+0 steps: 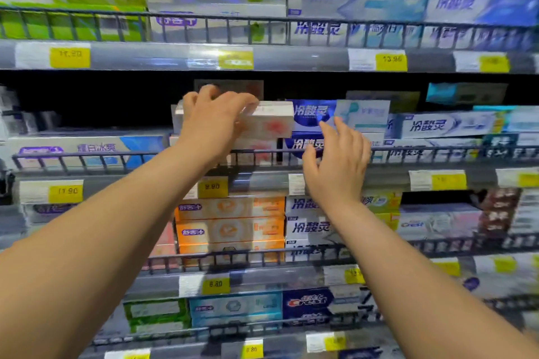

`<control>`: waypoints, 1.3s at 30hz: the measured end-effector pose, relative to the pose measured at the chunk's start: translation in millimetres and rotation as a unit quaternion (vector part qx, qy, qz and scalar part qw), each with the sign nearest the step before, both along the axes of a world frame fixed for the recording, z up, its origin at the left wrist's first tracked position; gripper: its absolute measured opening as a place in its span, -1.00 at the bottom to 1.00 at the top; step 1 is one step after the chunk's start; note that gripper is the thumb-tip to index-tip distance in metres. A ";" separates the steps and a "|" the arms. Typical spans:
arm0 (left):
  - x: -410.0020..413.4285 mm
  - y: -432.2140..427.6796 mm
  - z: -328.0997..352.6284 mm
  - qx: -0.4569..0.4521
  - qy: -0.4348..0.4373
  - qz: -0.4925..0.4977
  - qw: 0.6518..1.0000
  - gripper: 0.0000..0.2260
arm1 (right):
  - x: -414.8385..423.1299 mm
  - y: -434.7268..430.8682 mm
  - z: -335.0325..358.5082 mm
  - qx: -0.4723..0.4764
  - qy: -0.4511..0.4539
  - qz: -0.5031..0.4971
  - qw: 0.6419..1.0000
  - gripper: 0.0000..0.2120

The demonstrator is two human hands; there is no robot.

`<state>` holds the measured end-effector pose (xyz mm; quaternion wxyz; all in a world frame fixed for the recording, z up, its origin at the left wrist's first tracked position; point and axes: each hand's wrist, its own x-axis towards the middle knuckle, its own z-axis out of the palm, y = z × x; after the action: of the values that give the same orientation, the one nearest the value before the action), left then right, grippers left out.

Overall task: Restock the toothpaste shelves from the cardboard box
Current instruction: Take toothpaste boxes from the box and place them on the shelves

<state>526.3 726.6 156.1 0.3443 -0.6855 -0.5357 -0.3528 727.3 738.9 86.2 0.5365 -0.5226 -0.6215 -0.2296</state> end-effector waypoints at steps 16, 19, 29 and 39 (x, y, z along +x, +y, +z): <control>-8.2 10.1 -44.9 -0.002 0.036 0.041 0.999 -0.49 | -27.2 -3.3 -7.8 -0.025 -0.046 0.077 0.996 -0.55; -18.1 4.8 -46.5 -0.003 0.072 0.066 0.995 -0.48 | -31.1 -6.2 -11.0 -0.023 -0.047 0.096 0.994 -0.56; -43.8 -50.8 -89.3 -0.020 0.012 0.080 0.996 -0.57 | -60.1 -29.7 -33.1 0.001 -0.066 0.226 0.972 -0.63; -130.5 -223.7 -204.8 -0.170 -0.129 0.127 0.969 -0.59 | -175.5 -126.0 -124.7 -0.100 -0.139 0.416 0.893 -0.71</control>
<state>395.9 502.9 -48.7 0.1928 -0.6093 -0.7102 -0.2955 551.8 612.9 -38.4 0.4355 -0.2303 -0.8702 0.0075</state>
